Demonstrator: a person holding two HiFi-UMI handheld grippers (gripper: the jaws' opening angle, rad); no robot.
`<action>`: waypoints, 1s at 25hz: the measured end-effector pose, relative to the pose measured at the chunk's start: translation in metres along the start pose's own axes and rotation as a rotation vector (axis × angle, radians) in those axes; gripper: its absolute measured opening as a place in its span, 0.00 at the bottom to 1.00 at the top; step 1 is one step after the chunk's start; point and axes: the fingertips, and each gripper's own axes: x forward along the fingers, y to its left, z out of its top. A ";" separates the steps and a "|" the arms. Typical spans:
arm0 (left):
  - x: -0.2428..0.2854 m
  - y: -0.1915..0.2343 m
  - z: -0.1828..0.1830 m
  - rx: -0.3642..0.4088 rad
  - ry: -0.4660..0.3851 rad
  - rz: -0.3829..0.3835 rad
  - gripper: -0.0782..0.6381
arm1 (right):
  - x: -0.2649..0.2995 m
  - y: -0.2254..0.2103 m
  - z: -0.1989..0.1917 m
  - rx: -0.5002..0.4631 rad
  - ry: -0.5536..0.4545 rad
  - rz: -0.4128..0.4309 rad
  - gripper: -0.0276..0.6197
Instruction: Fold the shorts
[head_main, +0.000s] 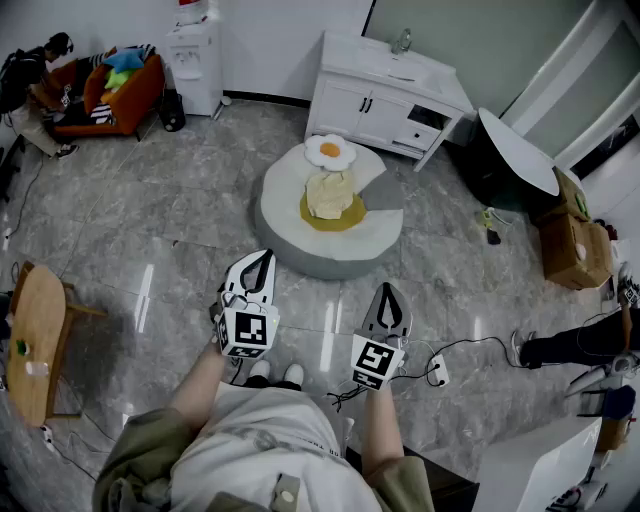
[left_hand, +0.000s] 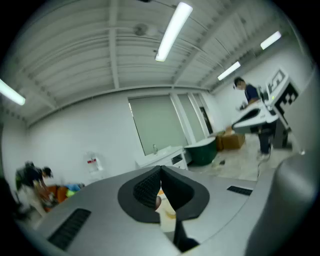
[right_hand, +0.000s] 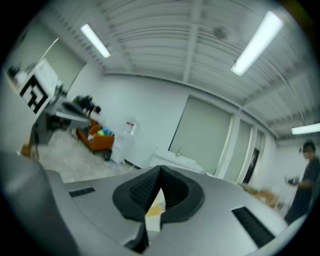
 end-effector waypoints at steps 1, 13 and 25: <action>-0.001 -0.001 0.002 -0.096 -0.016 -0.021 0.13 | -0.002 -0.005 0.000 0.080 -0.013 -0.003 0.07; -0.001 0.006 0.007 -0.387 -0.106 -0.052 0.13 | -0.013 -0.012 0.012 0.330 -0.169 0.003 0.07; 0.007 0.013 -0.010 -0.461 -0.045 -0.046 0.13 | -0.010 -0.028 -0.010 0.473 -0.148 0.053 0.07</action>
